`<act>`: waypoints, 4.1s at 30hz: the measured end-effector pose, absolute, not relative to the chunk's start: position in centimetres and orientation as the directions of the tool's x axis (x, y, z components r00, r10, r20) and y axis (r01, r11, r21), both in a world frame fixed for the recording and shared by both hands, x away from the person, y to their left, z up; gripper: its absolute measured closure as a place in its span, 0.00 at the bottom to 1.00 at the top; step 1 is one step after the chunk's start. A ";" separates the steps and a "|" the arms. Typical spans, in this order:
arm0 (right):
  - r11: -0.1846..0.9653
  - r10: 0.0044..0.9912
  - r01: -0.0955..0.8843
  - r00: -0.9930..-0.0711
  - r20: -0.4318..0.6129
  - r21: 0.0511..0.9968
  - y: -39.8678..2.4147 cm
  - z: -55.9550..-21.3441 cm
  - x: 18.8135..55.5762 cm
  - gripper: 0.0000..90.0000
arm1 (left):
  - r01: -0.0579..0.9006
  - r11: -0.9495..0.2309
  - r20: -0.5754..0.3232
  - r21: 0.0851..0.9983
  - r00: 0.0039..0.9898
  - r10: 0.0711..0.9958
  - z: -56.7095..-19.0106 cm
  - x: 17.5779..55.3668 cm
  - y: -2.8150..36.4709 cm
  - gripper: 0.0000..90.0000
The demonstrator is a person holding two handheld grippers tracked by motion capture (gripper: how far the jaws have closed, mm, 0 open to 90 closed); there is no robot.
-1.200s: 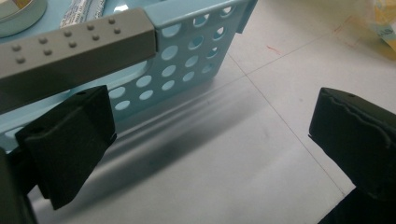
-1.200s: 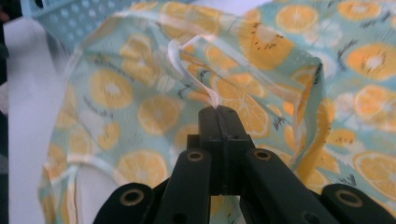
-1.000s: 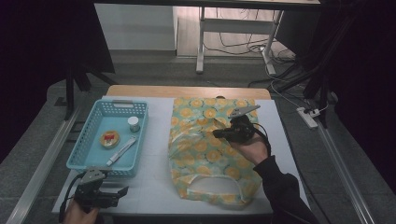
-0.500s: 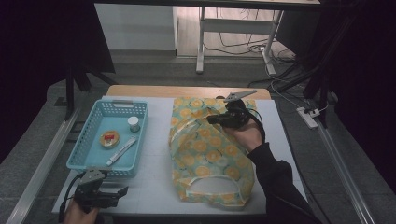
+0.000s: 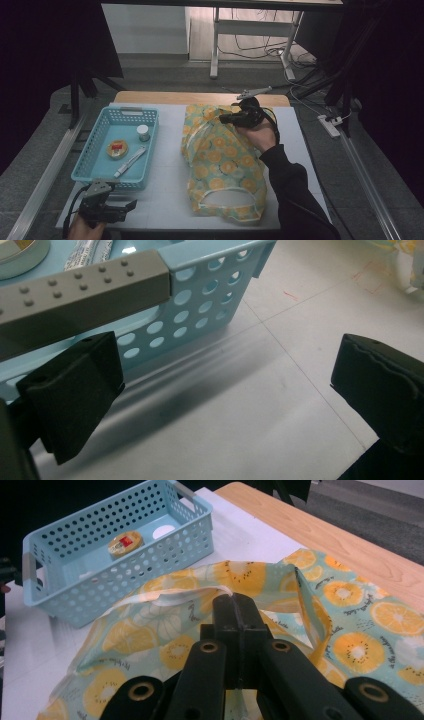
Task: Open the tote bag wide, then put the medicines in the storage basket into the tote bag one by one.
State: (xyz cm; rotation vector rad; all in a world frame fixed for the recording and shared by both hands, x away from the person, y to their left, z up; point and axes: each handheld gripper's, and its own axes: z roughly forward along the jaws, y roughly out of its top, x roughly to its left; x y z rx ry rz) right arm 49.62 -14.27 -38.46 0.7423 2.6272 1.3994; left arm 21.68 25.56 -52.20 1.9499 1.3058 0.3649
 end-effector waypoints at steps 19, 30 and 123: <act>0.462 0.436 0.371 -0.886 0.158 0.805 -14.1 -38.2 49.7 1.00 | 0.671 -0.183 -0.180 0.718 0.433 0.883 -52.2 21.7 25.8 0.00; 0.469 0.419 0.366 -0.893 0.163 0.804 -13.6 -38.3 49.4 1.00 | 0.663 -0.170 -0.189 0.729 0.433 0.881 -52.2 21.5 25.9 0.00; 0.477 0.401 0.357 -0.902 0.163 0.803 -13.2 -39.3 49.4 1.00 | 0.727 -0.206 -0.113 0.655 0.364 0.925 -46.9 34.5 31.3 0.00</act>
